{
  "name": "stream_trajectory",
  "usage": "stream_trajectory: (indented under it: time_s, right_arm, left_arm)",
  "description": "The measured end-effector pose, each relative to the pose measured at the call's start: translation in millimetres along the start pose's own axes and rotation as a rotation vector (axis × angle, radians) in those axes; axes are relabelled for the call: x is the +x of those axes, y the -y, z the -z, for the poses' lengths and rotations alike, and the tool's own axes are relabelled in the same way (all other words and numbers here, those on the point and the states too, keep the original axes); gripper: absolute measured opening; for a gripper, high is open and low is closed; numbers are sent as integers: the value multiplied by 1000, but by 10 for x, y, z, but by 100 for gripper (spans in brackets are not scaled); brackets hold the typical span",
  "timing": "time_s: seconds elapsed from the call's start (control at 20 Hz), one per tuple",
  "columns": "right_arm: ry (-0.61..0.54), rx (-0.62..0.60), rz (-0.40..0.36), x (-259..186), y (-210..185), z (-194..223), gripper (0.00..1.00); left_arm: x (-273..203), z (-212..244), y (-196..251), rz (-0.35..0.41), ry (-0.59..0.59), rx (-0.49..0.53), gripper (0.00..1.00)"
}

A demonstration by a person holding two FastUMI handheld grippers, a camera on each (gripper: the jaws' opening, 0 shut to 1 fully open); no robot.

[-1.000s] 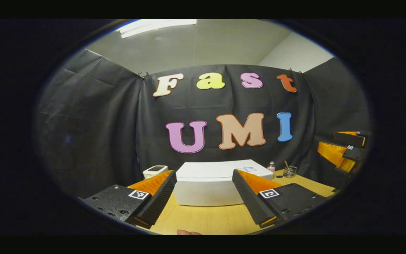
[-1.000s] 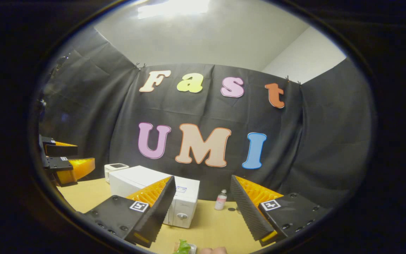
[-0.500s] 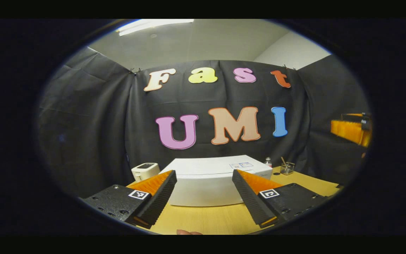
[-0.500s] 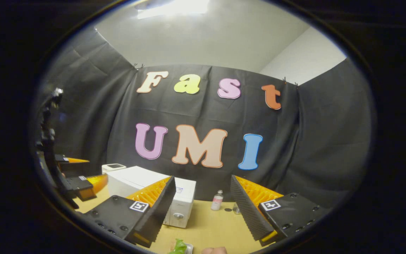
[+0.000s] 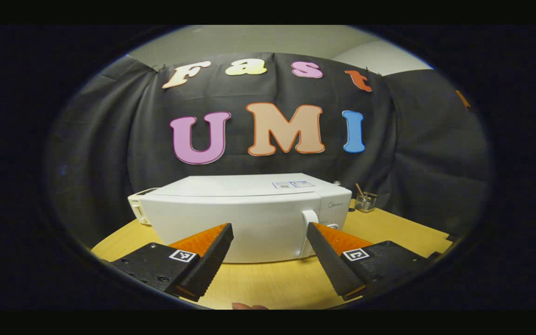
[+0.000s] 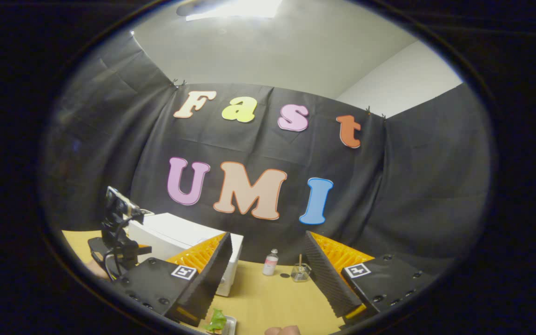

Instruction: Open the microwave oven with the left hand, put the food in, and close the microwave oven.

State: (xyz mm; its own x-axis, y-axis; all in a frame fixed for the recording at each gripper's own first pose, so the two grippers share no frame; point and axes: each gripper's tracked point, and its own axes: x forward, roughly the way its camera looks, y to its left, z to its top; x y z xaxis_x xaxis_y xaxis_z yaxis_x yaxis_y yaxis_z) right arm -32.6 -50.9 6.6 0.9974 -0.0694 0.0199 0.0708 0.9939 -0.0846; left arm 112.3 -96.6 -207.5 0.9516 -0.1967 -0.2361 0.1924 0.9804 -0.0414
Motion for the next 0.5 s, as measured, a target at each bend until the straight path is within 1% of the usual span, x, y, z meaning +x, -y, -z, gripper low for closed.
stream_trajectory:
  time_s: [0.05,0.1,0.2,0.35,0.45,0.5]
  right_arm:
    - [-6,-7,6,-13,40,18,94]
    - [-14,-12,6,-16,50,54,98]
    - [-31,-27,17,-24,130,117,95]
    - [-75,-5,23,-44,201,245,95]
    - [-93,-7,35,-57,284,309,95]
    - [-101,-6,29,-56,280,332,95]
  left_arm:
    - [73,76,66,14,-16,3,98]
    - [146,151,136,29,-33,5,98]
    - [299,264,271,55,-57,15,99]
    - [495,408,416,83,-87,41,98]
    - [606,478,524,106,-105,40,99]
    - [640,496,547,109,-110,43,99]
